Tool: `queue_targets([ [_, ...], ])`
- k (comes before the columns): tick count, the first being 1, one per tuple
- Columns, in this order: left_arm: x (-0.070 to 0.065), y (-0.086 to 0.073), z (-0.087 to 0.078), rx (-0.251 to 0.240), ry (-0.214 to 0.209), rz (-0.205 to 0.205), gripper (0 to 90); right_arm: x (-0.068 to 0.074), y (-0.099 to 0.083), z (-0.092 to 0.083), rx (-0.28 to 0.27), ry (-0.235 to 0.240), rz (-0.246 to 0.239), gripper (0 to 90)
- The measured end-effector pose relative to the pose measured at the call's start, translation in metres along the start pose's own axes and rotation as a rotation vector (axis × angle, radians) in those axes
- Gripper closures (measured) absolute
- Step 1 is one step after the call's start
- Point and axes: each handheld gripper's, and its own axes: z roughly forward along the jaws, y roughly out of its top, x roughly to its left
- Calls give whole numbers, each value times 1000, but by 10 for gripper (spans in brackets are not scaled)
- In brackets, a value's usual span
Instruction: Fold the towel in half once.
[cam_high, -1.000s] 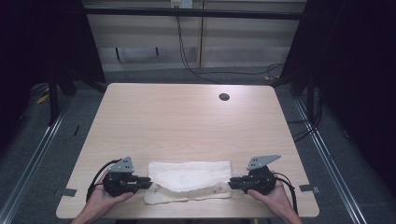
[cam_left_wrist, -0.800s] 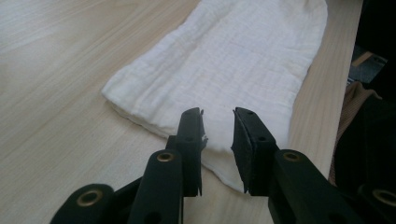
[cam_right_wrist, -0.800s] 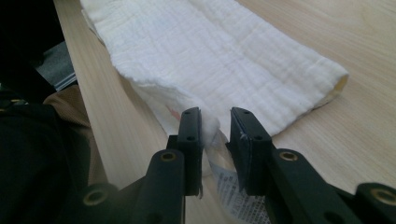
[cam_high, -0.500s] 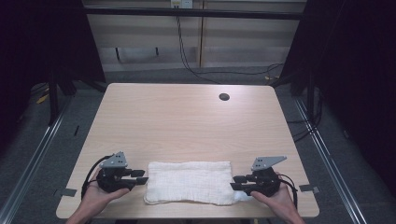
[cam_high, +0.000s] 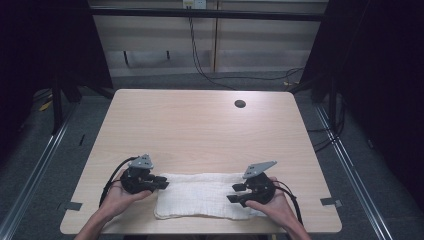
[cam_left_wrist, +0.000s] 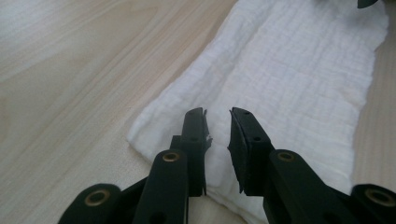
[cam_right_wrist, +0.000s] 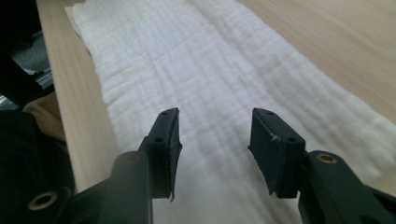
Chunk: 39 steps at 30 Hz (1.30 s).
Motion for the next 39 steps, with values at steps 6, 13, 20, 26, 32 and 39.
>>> queue_targets([
  [6, 3, -5, 4, 14, 7, -12, 720, 7, 0, 19, 41, -19, -31, 489],
  [13, 0, -9, 12, 27, 14, 5, 743, 20, -2, 24, 81, -134, -150, 572],
  [20, -2, -3, 20, 19, 16, 5, 827, 11, -4, 18, 80, -124, -139, 781],
  [26, -6, 1, 26, 13, 15, -23, 852, 1, -9, 11, 73, -107, -105, 843],
  [32, -11, 7, 32, 26, 10, -14, 869, -7, -15, 2, 72, -101, -87, 845],
  [39, -5, 4, 25, -35, -11, -47, 760, -9, -16, -6, 16, -83, -41, 659],
])
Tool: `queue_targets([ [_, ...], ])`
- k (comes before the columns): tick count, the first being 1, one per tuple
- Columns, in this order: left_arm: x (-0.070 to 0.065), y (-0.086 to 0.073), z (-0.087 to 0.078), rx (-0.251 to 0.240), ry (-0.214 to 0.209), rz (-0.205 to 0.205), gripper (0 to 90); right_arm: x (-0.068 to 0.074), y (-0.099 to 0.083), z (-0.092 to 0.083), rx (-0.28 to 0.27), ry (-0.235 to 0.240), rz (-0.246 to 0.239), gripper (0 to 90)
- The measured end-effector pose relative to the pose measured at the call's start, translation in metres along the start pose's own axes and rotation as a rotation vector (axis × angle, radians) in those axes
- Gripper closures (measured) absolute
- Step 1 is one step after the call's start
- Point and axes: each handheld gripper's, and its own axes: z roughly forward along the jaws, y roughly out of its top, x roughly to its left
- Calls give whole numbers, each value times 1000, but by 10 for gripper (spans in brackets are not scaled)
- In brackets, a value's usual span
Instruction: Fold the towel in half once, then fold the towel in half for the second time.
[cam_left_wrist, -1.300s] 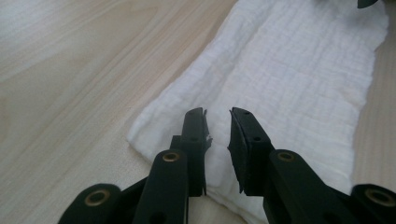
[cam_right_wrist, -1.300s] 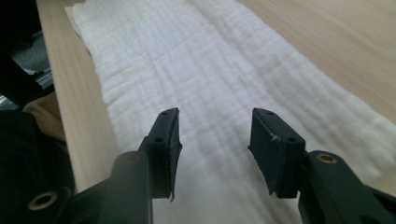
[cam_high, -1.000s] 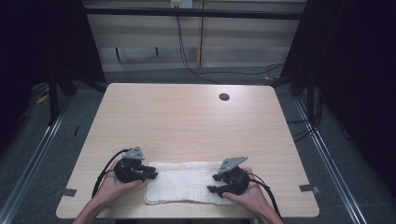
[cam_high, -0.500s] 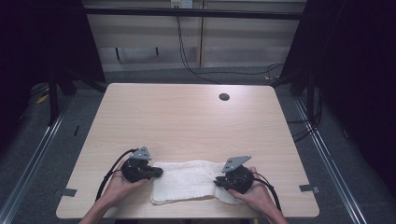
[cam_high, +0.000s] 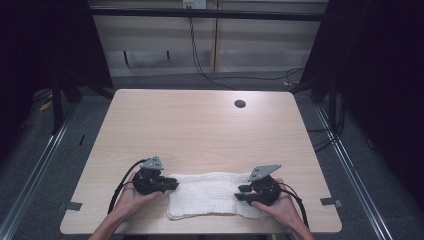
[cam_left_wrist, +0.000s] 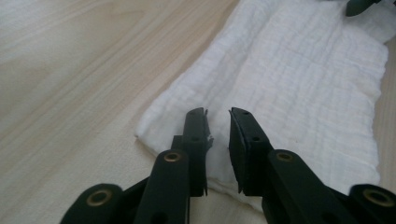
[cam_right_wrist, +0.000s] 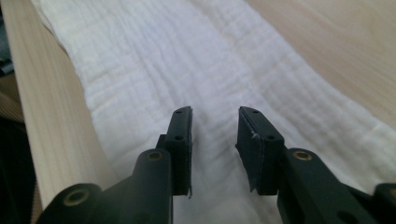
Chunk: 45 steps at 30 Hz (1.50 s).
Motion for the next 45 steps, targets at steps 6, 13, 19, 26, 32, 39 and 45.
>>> queue_targets([
  [6, 5, 1, -17, -41, 36, -25, 622, 2, 5, -3, -50, 35, 31, 616],
  [13, 16, 6, -30, -59, 90, -40, 504, 27, 27, 6, -87, 91, 9, 562],
  [19, 26, 19, -33, -53, 103, -33, 495, 46, 39, 27, -37, 131, -34, 539],
  [26, 35, 29, -29, -51, 92, -35, 485, 62, 67, 43, -36, 188, -85, 538],
  [32, 30, 25, -22, -21, 63, -17, 483, 76, 83, 58, -32, 230, -121, 564],
  [39, 34, 23, -20, -37, 66, -31, 477, 85, 94, 76, -17, 266, -125, 593],
  [45, 31, 21, -16, -22, 68, -25, 473, 91, 98, 95, 9, 286, -130, 604],
])
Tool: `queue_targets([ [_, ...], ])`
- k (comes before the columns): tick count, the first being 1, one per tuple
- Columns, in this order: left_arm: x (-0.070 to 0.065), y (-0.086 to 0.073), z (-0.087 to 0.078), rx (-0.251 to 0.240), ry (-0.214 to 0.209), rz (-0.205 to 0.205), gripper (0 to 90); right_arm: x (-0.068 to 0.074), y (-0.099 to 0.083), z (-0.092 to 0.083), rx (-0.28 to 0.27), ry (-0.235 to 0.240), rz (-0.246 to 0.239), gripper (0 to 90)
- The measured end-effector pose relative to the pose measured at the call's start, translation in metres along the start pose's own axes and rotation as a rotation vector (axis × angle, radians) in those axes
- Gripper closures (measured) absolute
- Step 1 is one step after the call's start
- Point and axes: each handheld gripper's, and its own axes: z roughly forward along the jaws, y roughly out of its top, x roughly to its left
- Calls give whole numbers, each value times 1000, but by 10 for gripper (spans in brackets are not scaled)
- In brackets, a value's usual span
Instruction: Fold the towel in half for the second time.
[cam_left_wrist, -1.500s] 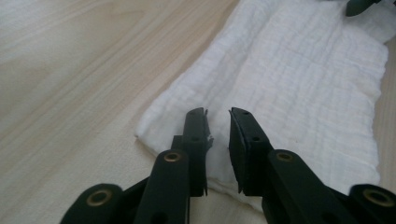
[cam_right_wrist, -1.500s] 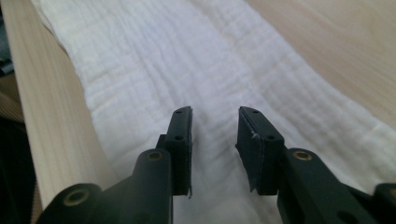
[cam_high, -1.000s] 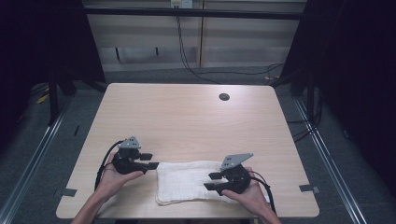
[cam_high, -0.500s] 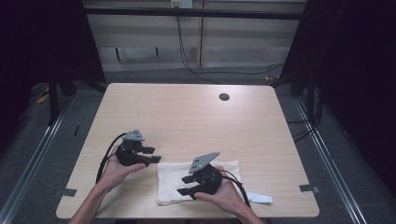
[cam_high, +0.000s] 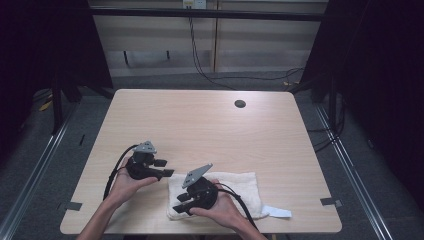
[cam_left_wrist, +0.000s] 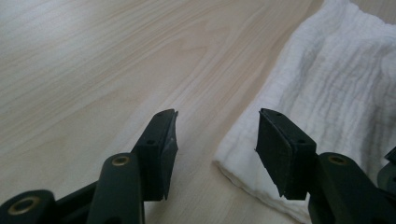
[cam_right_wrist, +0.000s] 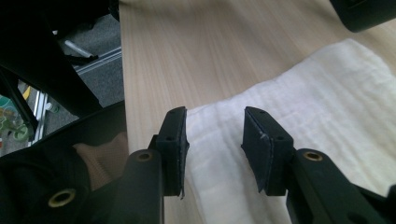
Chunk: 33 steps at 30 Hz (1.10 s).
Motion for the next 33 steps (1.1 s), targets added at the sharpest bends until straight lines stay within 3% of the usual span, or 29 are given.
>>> queue_targets([
  [6, 2, -1, 1, 1, 7, -7, 469, -1, -1, 11, -1, 21, 10, 604],
  [17, 4, -3, 1, 0, 10, -16, 463, 11, 3, 24, 21, 37, -46, 600],
  [24, 4, -6, -1, 13, 12, -20, 453, 20, -3, 31, 30, -8, -108, 561],
  [29, 6, -10, -3, 15, 17, -34, 440, 30, -8, 32, 21, -88, -179, 595],
  [33, 5, -10, -2, 14, 13, -37, 435, 32, -7, 32, 27, -110, -198, 629],
])
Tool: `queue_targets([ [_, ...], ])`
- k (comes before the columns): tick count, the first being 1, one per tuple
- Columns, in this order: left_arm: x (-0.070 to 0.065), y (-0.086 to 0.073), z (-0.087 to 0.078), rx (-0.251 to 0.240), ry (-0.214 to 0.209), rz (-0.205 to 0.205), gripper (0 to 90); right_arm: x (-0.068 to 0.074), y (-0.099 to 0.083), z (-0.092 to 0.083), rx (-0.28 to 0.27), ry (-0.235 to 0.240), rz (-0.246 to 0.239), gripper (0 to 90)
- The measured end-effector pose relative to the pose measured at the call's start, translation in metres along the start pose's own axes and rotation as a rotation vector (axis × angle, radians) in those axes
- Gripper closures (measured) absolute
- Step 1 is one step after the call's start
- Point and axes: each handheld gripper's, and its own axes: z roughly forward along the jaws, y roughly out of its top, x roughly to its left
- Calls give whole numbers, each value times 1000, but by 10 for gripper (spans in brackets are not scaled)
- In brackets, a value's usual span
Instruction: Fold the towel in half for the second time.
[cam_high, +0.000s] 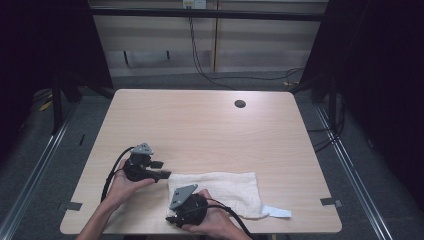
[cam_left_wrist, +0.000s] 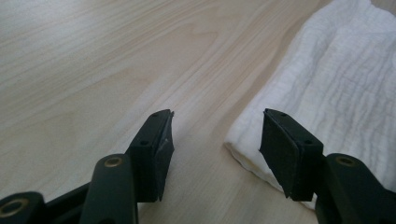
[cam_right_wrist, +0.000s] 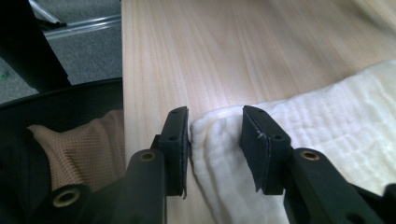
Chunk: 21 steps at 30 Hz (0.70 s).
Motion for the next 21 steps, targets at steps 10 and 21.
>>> queue_targets([
  [10, -4, -1, 9, 42, 1, 24, 437, -2, 1, 0, 5, -17, 3, 721],
  [21, -8, -1, 17, 71, -32, 49, 490, -11, -3, -1, -22, 17, 72, 815],
])
